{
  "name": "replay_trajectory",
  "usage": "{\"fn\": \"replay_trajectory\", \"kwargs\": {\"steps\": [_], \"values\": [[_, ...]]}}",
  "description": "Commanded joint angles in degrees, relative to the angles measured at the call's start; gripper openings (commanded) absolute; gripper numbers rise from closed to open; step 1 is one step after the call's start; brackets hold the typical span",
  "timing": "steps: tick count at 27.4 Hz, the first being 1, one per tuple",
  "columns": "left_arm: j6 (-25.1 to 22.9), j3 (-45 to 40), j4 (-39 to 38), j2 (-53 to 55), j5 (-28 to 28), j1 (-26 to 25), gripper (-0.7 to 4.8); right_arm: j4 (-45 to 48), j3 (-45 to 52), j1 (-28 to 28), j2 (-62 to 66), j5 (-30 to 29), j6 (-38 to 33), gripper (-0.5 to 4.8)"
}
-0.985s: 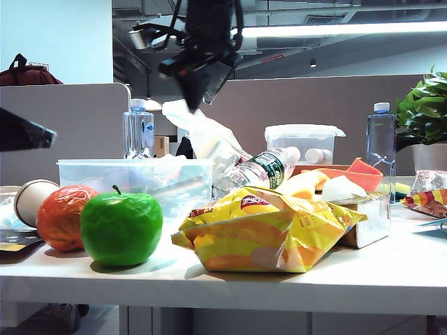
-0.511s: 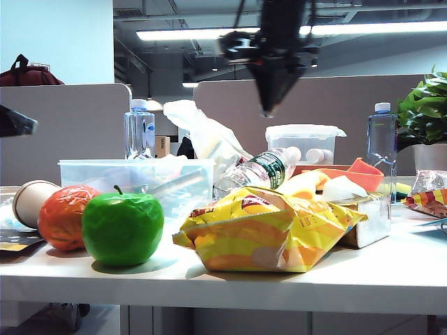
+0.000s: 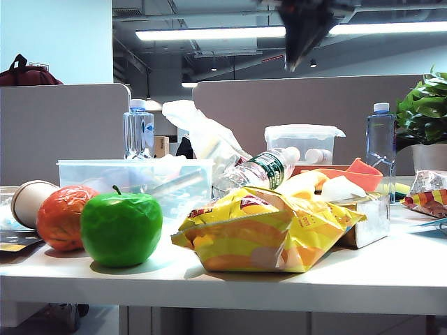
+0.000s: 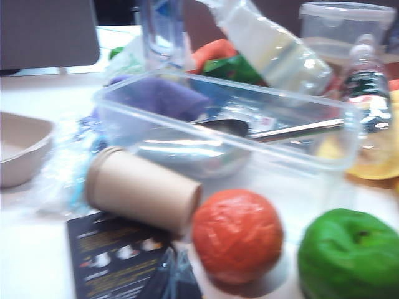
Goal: Pick up the metal ice scoop from the table and place it inside the transparent plastic box.
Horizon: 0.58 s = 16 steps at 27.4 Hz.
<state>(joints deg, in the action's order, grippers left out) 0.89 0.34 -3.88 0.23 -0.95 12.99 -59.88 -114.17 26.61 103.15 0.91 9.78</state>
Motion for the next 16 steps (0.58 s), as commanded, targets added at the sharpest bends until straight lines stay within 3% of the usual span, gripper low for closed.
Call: {"fn": "replay_trajectory", "kwargs": {"steps": [1, 7, 16], "values": [[-0.2, 0.0, 0.0, 0.1, -0.3, -1.9, -0.05, 0.4, -0.2, -1.0, -2.2, -4.9, -0.3, -0.02], [-0.2, 0.0, -0.1, 0.1, -0.3, -3.6, -0.05, 3.3, 2.8, -3.3, -8.3, -7.3, 0.2, -0.02], [-0.2, 0.0, -0.1, 0.0, -0.4, -5.3, -0.05, 16.7, 23.3, -9.2, -26.2, -12.5, -1.7, -0.02]]}}
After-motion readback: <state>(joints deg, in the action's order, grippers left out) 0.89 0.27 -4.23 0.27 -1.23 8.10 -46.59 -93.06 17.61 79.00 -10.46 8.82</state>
